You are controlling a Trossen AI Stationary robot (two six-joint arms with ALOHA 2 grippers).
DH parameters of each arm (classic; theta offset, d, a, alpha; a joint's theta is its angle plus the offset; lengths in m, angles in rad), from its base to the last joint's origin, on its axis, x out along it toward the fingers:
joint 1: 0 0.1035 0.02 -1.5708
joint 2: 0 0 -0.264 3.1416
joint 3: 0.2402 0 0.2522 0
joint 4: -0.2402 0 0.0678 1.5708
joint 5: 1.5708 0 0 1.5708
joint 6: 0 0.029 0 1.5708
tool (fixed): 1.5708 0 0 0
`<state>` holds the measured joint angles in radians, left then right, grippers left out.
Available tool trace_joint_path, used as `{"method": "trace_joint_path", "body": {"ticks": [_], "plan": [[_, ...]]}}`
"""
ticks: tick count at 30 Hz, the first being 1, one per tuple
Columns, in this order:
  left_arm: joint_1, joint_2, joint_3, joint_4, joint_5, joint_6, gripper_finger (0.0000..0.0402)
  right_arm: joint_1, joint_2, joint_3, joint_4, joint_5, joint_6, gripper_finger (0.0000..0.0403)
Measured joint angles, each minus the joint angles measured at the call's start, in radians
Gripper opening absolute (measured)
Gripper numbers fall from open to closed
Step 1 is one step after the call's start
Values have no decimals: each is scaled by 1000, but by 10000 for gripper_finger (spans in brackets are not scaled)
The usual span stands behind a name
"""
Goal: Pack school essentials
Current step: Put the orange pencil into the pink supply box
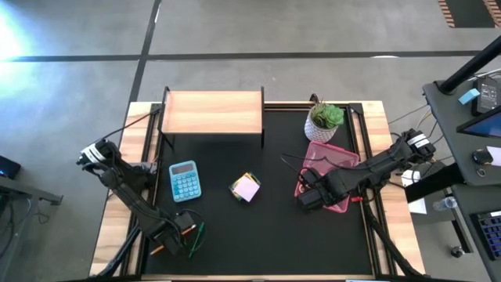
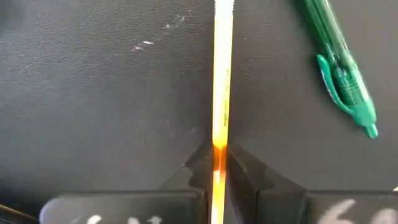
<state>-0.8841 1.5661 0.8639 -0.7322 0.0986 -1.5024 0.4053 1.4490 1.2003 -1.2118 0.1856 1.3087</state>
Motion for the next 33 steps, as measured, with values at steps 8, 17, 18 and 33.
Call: {"method": "trace_joint_path", "body": {"ticks": [8, 17, 18, 33], "plan": [[1, -67, 30, 6, -57, 0, 12, 0, 0, -1, 199, 52, -38, 136], [65, -242, 61, 17, -439, 53, 12, -11, 0, -11, 876, 208, -329, 132], [78, -261, 71, 18, -480, 74, 12, -12, 0, -12, 946, 218, -370, 133], [274, -326, 184, 554, -736, 760, 12, -38, 0, -12, 1471, 209, -642, 209]]}}
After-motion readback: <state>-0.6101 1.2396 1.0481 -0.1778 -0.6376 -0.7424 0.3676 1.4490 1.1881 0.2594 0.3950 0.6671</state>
